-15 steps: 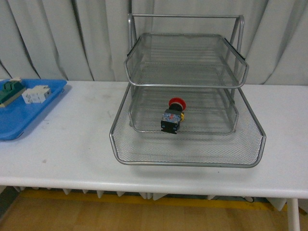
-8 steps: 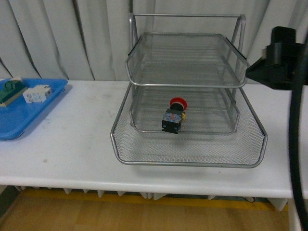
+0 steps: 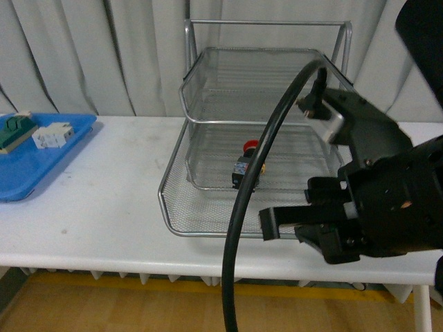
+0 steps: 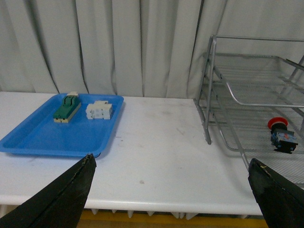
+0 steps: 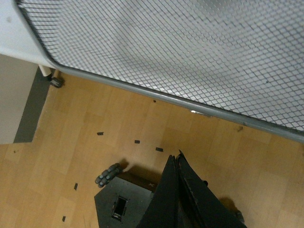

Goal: Place button on rack with both arms

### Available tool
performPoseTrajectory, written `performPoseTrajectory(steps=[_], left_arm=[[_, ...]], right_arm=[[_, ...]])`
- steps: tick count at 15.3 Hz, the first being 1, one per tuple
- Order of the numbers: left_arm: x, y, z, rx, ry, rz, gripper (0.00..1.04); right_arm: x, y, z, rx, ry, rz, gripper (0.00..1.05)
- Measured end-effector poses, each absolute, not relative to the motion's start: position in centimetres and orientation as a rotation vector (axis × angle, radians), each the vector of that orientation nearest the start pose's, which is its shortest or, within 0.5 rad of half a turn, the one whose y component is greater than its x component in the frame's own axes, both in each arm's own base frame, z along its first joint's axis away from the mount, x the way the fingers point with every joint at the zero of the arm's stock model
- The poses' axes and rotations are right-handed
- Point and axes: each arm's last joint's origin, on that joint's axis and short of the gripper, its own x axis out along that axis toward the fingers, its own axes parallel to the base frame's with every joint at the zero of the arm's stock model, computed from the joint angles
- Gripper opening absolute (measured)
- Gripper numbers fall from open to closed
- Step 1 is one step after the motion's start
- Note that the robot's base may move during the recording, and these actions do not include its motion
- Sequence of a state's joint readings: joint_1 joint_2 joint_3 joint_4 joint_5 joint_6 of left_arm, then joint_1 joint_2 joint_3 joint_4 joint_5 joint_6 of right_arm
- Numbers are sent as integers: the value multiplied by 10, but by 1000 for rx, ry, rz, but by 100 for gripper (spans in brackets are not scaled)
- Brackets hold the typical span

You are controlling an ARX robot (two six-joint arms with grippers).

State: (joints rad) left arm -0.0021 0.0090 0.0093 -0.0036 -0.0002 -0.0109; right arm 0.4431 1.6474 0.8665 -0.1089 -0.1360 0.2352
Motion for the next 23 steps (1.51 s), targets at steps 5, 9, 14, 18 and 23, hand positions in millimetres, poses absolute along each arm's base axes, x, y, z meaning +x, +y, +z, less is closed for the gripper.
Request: performPoseTrajectory(steps=[5,9,14,18,23], left_arm=[[98,0,166,-11,3,-2,98],[98,0,166,-11,4,-2,98],[98,0,166,-11,4,-2,98],[98,0,166,-11,3,-2,98],[98,0,166,-11,4,-2,98]], right_arm=[[292,149,117,52,1041,341,2],[315,153,117,63,1004,298,2],[341,149,110,94,987,264,2],[385,136,124,113,894,217,2],[453,122,124,85,832,183,2]])
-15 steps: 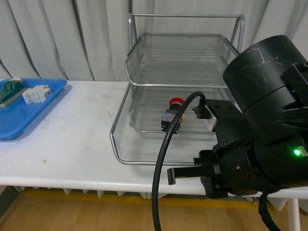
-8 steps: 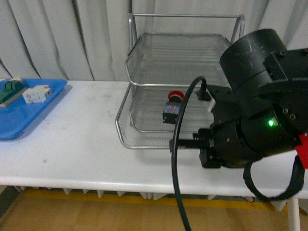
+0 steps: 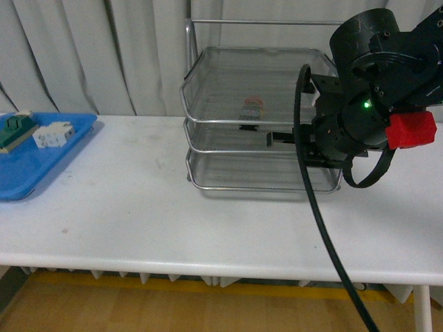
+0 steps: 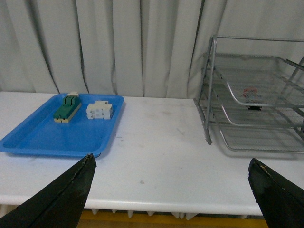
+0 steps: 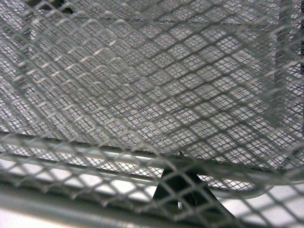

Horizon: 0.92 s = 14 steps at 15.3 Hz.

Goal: Place button on rack with both arms

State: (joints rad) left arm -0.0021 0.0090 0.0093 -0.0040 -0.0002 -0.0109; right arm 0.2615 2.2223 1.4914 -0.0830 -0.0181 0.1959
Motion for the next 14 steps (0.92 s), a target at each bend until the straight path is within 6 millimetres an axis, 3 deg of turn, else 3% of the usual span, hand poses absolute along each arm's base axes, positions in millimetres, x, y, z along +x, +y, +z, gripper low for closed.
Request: performPoseTrajectory(steps=[5,8,12,14], left_arm=[[98,0,166,-11,4,-2,98],[98,0,166,-11,4,-2,98],[98,0,166,-11,4,-2,98],[98,0,166,-11,4,-2,98]], right_arm=[[457,122,118,80,842,173,2],[438,119,125,133,847,182,2],[382,113,166,257,786,286,2],[344,94,184,341,752,325,2]])
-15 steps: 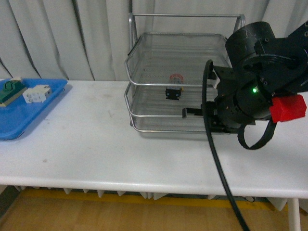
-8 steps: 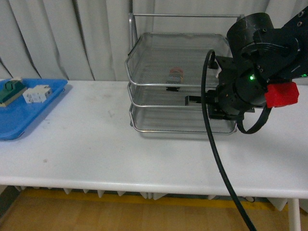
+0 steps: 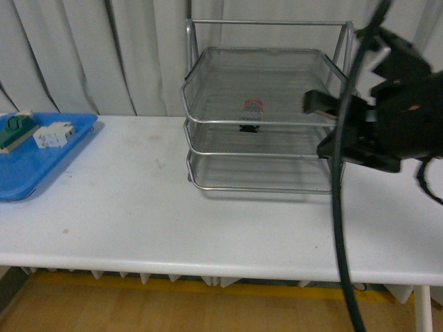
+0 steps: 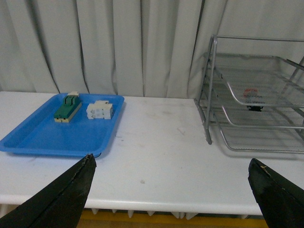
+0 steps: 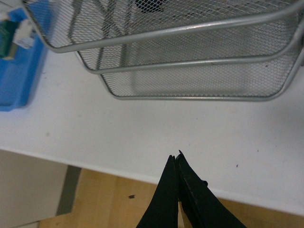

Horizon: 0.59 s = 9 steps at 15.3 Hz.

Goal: Place button on rack with both arms

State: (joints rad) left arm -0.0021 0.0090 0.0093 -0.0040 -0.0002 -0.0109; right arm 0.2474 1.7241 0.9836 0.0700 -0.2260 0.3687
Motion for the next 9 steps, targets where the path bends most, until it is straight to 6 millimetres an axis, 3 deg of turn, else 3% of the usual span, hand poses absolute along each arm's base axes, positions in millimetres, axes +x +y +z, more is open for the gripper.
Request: performPoseTrajectory(steps=[2,3,5,7,9], left_arm=[[98,0,166,-11,3,-2,98],[98,0,166,-11,4,-2,98],[98,0,166,-11,4,-2,98],[98,0,166,-10,3,-3,98],[98,0,166,-11,4,-2,98]], right_arm=[[312,61,202,411,641,311,2],[295,43,215,311,346,187,2],[239,1,230,122,33,1,2],[197,0,219,33,-14,1,2],[182,0,203,15,12,0,2]])
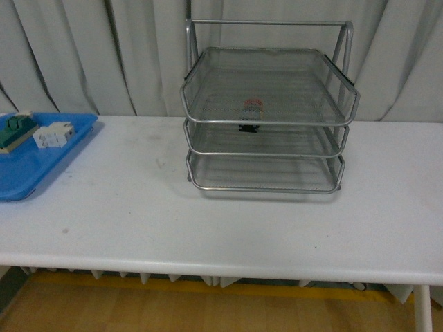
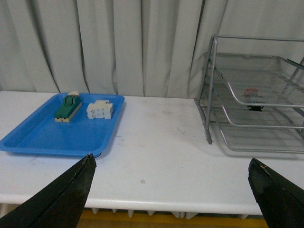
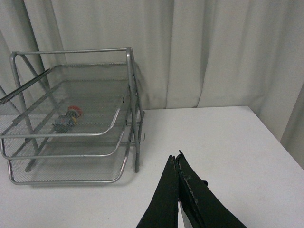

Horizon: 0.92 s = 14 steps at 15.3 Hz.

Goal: Place button on rack with both arms

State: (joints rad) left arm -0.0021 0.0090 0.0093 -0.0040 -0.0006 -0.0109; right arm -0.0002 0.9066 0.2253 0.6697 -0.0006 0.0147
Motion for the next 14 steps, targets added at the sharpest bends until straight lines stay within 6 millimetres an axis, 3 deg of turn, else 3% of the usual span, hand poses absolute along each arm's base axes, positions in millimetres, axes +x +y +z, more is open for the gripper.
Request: performPoseTrajectory(steps=[14], left_arm=[[98,0,166,-11,3,-2,98]], right_arm=[[129,0,167,6,11,0,2]])
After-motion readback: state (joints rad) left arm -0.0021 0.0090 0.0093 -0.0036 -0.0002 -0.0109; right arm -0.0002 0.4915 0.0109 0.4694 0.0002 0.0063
